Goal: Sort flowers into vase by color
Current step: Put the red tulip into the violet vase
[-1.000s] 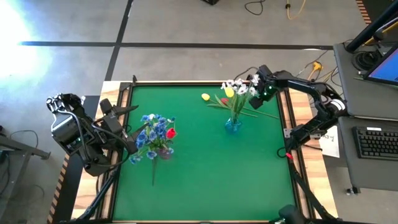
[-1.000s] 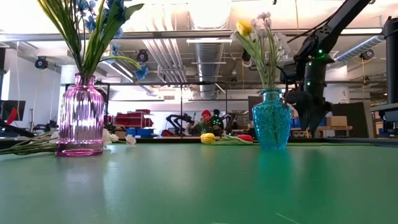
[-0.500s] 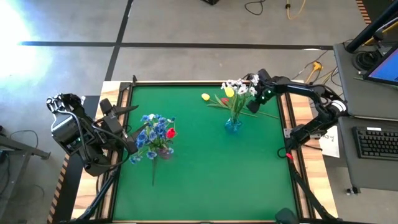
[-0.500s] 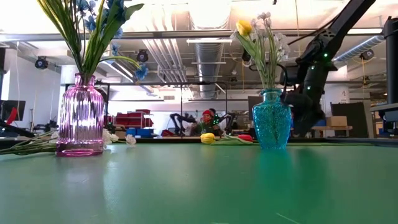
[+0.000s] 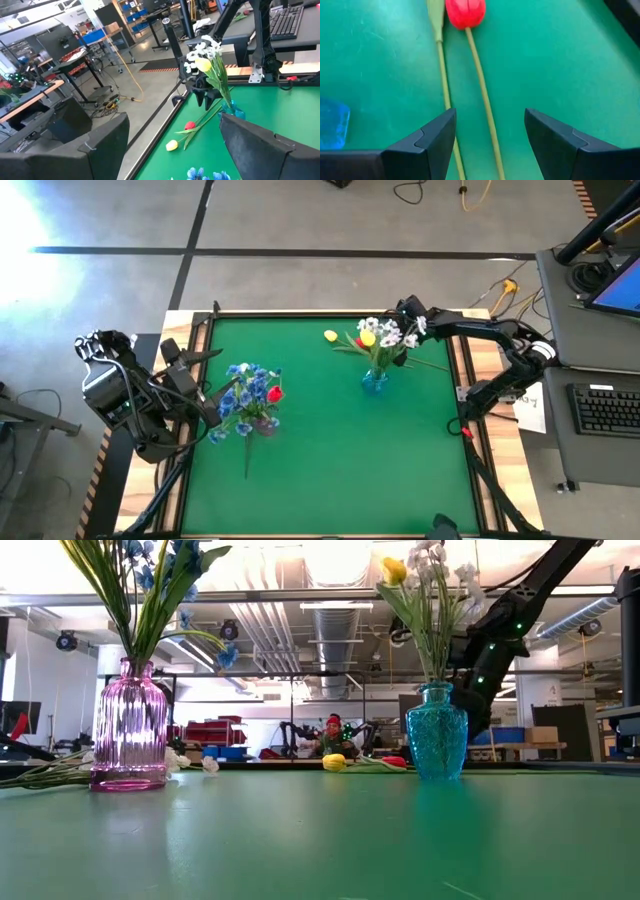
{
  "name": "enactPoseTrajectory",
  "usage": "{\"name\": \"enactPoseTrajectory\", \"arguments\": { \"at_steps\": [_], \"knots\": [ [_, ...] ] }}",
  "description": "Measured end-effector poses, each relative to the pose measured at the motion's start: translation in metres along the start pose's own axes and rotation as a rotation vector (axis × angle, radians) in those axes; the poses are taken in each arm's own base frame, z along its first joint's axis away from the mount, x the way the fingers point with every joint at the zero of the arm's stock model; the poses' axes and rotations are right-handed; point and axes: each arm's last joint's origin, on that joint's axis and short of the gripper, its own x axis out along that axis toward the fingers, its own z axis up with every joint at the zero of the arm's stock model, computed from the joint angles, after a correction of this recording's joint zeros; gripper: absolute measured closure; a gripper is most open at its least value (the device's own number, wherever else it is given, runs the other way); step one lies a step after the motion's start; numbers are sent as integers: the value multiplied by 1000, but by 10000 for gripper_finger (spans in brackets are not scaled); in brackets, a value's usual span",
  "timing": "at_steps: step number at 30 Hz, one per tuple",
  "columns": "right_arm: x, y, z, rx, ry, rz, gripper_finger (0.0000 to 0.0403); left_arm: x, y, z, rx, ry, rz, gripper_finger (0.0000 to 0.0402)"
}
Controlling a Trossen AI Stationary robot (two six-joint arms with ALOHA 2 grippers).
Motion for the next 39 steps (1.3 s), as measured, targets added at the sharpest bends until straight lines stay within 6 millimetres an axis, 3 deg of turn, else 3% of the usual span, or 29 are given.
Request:
{"name": "enactPoseTrajectory", "arguments": {
  "at_steps": [11,39],
  "knots": [
    [1,-1,0,-21,-12,-32,177,0,0,0,0,1,0,104],
    [22,1,-28,-44,-119,-62,177,0,0,0,0,3,-3,104]
  ]
}}
